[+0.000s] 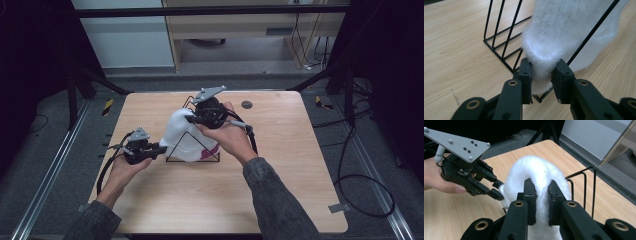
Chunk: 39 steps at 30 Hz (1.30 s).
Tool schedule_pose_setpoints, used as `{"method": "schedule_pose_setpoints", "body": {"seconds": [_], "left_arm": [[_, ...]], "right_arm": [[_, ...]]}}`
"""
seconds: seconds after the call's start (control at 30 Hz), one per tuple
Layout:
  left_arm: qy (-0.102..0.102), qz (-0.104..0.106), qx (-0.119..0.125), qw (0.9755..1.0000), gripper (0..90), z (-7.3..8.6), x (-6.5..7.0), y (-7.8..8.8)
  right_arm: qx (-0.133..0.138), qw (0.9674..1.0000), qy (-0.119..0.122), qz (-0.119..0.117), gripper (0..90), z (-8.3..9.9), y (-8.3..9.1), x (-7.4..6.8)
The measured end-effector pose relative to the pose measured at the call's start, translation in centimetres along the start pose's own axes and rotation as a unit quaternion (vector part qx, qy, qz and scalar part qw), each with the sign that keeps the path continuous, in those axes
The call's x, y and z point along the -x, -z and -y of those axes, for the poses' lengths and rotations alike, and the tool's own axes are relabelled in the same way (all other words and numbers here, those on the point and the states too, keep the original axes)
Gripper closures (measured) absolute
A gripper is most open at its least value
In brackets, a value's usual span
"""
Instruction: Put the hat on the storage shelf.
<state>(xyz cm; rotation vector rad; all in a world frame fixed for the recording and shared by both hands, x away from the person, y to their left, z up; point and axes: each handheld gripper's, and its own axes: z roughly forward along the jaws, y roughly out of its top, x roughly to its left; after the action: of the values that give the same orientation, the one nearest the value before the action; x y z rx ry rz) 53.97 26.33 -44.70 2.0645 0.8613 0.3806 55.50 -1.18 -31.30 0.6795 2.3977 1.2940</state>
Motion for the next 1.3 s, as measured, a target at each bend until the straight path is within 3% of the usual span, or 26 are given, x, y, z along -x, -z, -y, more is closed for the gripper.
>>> {"method": "schedule_pose_setpoints", "body": {"seconds": [0.47, 0.93, 1.07, 1.17, 1.3], "left_arm": [[-0.003, -0.008, -0.013, 0.9999, 77.6, 0.2, 0.0, -0.2], [0.001, -0.013, -0.017, 0.9998, 76.2, 0.5, -0.1, 0.0], [0.002, -0.022, -0.011, 0.9997, 73.3, 0.4, -0.3, 0.7], [-0.008, -0.038, -0.008, 0.9992, 67.9, 0.3, -0.3, 1.4], [0.005, -0.046, 0.001, 0.9989, 55.4, 0.1, -0.4, 2.2]], "right_arm": [[-0.016, 0.9998, -0.012, -0.003, 78.3, 0.8, -0.6, 0.1], [-0.019, 0.9997, -0.016, -0.001, 67.3, 1.4, 0.0, 0.0], [-0.016, 0.9997, -0.017, -0.002, 60.9, 1.4, 0.2, -0.3], [-0.014, 0.9998, -0.017, -0.001, 57.7, 1.4, 0.5, -0.5], [-0.011, 0.9997, -0.020, 0.002, 54.3, 1.3, 0.8, -0.5]]}}
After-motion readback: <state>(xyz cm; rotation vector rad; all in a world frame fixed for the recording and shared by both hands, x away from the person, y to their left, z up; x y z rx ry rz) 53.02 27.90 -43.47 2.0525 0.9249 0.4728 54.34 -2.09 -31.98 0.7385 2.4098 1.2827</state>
